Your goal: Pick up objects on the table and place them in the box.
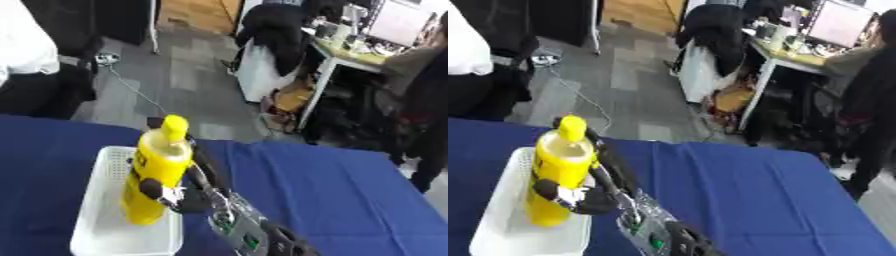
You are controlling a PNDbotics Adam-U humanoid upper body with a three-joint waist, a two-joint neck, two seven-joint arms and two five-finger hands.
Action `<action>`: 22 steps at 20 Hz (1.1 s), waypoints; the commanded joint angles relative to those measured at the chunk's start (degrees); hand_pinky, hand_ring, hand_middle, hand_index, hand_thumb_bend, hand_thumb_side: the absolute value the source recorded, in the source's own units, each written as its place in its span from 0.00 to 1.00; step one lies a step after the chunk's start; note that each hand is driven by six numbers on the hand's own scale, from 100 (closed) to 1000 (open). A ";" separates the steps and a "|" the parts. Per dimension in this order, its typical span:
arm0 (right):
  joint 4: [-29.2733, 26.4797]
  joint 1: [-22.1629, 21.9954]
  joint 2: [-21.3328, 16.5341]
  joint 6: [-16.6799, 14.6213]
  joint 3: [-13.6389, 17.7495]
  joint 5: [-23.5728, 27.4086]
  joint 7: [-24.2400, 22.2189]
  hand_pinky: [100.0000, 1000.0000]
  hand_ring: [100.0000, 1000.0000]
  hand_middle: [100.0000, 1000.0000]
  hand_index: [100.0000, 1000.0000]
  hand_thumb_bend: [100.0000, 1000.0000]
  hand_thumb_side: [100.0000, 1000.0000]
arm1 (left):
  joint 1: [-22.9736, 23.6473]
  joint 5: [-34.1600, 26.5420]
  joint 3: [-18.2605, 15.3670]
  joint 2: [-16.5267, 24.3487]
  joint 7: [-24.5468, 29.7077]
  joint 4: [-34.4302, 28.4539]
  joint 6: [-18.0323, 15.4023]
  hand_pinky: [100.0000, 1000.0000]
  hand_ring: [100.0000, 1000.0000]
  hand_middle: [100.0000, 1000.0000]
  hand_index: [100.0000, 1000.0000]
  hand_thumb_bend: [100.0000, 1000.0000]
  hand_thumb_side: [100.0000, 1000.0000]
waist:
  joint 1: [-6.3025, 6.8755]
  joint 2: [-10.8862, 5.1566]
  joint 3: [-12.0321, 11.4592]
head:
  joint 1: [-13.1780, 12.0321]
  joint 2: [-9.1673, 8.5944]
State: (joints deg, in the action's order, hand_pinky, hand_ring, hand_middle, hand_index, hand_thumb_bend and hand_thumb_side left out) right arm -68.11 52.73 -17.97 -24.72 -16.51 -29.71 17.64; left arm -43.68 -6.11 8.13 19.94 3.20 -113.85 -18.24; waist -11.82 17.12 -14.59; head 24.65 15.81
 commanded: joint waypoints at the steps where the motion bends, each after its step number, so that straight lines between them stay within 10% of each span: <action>1: 0.14 0.55 -1.21 -0.52 0.61 -0.51 -1.07 0.81 0.87 0.92 0.95 0.71 0.98 | -0.65 -0.45 0.02 0.68 0.19 -0.74 -0.08 0.65 0.53 0.80 0.79 0.21 0.99 | 0.91 -0.86 0.19 | 0.43 -0.88; 15: -1.08 -0.20 -2.22 0.99 0.84 0.38 -1.89 0.75 0.83 0.91 0.94 0.65 1.00 | 0.25 0.01 -0.20 1.75 0.33 -0.74 -0.49 0.65 0.53 0.80 0.79 0.21 0.99 | 1.36 -0.99 1.73 | -0.04 -1.94; 17: -2.83 -1.01 -3.20 1.30 0.81 2.69 -1.39 0.74 0.81 0.91 0.94 0.64 1.00 | 0.68 0.23 -0.32 2.20 0.27 -0.74 -0.58 0.65 0.53 0.80 0.79 0.20 0.99 | 1.47 -1.14 2.39 | 0.45 -3.49; 22: -14.02 -7.15 -9.57 2.72 0.35 14.47 -0.96 0.57 0.69 0.88 0.92 0.59 1.00 | 2.35 1.11 -0.87 3.95 -0.15 -0.74 -1.09 0.65 0.53 0.80 0.79 0.19 0.99 | 2.07 -1.48 5.04 | 4.59 -14.11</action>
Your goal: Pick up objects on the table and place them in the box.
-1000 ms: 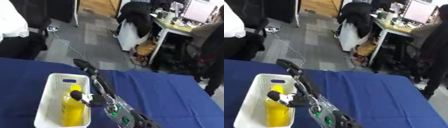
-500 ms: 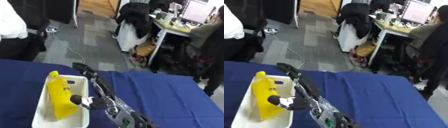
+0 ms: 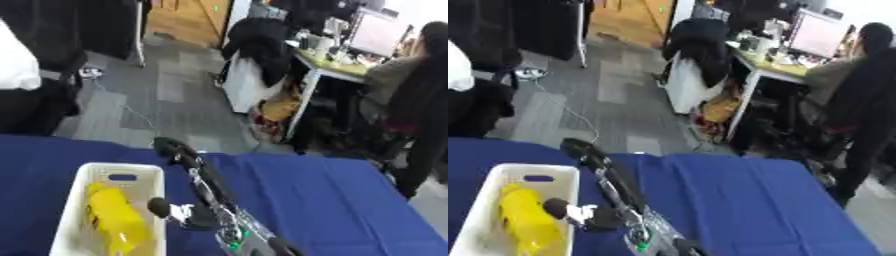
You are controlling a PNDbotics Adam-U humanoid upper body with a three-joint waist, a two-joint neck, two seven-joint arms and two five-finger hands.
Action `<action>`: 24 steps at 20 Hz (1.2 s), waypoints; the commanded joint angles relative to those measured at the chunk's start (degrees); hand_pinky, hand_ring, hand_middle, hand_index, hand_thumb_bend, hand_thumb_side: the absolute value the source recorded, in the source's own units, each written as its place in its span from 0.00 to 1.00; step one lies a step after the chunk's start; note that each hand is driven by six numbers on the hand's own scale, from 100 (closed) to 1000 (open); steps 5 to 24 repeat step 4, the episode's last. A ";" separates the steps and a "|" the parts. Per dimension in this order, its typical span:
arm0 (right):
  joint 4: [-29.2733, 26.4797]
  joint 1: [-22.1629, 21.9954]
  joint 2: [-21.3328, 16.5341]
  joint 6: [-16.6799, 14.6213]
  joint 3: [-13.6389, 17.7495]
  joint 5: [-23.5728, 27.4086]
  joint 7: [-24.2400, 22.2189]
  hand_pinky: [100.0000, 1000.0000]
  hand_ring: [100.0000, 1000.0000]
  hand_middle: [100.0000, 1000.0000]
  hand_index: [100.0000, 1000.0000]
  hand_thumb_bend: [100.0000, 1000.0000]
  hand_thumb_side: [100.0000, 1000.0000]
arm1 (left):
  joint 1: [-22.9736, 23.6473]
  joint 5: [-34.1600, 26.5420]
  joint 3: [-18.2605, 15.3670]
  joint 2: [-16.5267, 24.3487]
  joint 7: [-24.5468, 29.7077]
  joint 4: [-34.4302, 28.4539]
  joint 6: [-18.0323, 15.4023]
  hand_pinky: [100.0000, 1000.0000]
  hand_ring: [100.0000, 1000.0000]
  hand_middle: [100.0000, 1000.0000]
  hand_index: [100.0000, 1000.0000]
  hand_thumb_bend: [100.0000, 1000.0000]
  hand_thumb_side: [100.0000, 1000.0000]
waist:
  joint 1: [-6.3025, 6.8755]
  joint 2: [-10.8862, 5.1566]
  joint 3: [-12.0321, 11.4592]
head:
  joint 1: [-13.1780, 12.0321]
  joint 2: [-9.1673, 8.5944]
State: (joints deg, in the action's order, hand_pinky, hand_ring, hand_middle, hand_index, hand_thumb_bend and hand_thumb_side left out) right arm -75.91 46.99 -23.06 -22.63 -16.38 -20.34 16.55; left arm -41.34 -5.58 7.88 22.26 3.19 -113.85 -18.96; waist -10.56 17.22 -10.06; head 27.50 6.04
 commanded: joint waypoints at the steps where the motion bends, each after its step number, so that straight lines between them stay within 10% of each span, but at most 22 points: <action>1: -9.91 -3.61 -6.25 0.85 0.52 7.34 0.23 0.56 0.68 0.88 0.92 0.59 1.00 | 0.48 0.88 -0.69 2.08 -0.16 -0.74 -0.57 0.65 0.54 0.80 0.79 0.19 0.99 | 0.97 -1.69 1.12 | 1.67 -5.61; 4: -22.08 -12.20 -10.48 1.88 2.84 12.23 1.45 0.55 0.67 0.85 0.91 0.56 1.00 | 2.10 1.88 -1.07 3.47 -0.35 -0.74 -1.30 0.65 0.54 0.80 0.79 0.19 0.99 | 1.81 -1.93 3.27 | 0.95 -9.01; 24: -22.08 -12.20 -10.48 1.88 2.84 12.23 1.45 0.55 0.67 0.85 0.91 0.56 1.00 | 2.10 1.88 -1.07 3.47 -0.35 -0.74 -1.30 0.65 0.54 0.80 0.79 0.19 0.99 | 1.81 -1.93 3.27 | 0.95 -9.01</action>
